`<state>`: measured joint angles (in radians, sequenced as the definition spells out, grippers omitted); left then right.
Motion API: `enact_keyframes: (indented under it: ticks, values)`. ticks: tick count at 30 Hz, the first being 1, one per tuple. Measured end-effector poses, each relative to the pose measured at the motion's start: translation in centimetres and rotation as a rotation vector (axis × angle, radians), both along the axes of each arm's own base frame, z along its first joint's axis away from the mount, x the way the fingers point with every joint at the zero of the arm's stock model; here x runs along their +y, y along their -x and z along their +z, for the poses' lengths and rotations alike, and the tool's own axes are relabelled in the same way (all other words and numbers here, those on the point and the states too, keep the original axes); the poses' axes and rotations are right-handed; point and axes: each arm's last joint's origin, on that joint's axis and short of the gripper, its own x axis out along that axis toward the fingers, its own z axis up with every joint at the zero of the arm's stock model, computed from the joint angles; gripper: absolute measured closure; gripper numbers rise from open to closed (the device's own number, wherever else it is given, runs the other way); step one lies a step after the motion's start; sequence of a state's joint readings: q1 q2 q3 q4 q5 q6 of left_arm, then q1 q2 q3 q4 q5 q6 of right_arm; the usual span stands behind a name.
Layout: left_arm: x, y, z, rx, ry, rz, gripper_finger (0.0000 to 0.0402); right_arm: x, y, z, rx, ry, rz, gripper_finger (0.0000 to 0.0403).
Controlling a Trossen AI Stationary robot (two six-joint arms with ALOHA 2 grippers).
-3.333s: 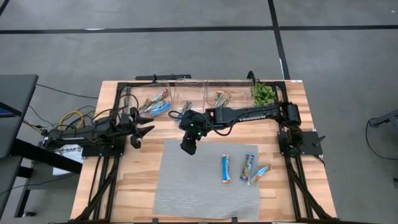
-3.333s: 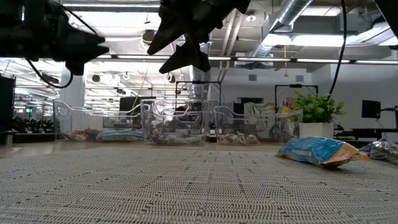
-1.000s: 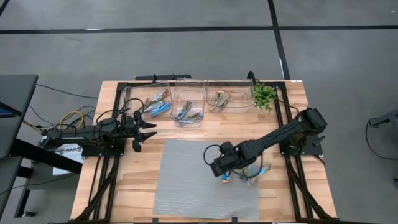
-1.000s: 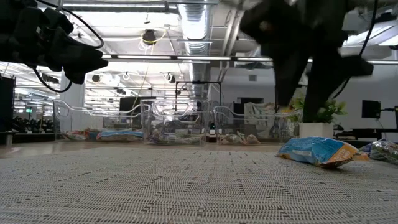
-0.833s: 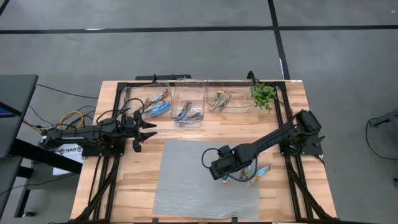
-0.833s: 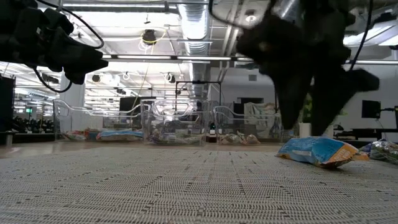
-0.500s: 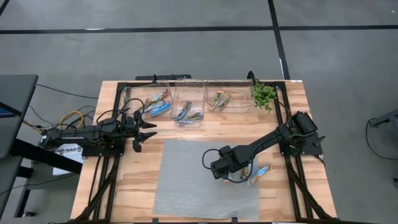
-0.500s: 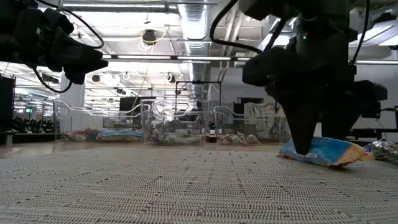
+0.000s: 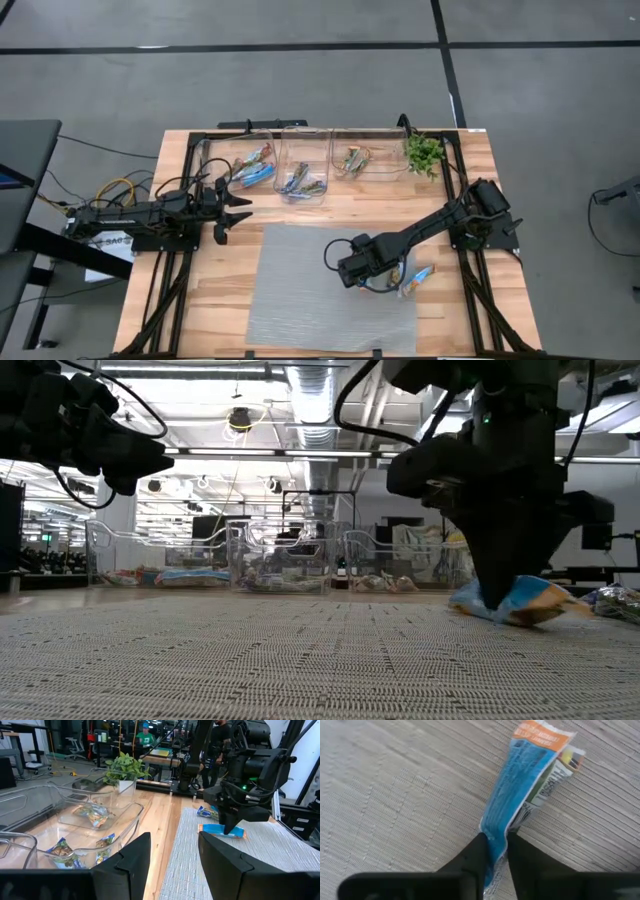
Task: Pick and place Granola Bars by type
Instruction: Put the left yellow granola bar into the right transparent bin
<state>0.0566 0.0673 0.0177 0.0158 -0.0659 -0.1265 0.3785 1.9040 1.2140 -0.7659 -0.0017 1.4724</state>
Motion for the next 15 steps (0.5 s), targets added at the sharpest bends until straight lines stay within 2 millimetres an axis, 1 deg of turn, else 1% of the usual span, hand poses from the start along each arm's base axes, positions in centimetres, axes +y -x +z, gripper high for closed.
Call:
enact_keyframes:
  ticks: [3,7,11,15]
  values:
    - [0.0,0.0,0.0,0.0,0.0,0.0,0.0244,0.1,-0.3,0.3,-0.039,-0.01,0.03,0.0358]
    - [0.0,0.0,0.0,0.0,0.0,0.0,0.0244,0.0,-0.9,1.3,-0.142,-0.033,0.097,0.0371]
    - [0.0,0.0,0.0,0.0,0.0,0.0,0.0244,-0.4,-1.7,3.1,-0.29,-0.021,0.2,0.0376]
    - [0.0,0.0,0.0,0.0,0.0,0.0,0.0244,-1.3,-2.2,5.5,-0.446,0.067,0.282,0.0375]
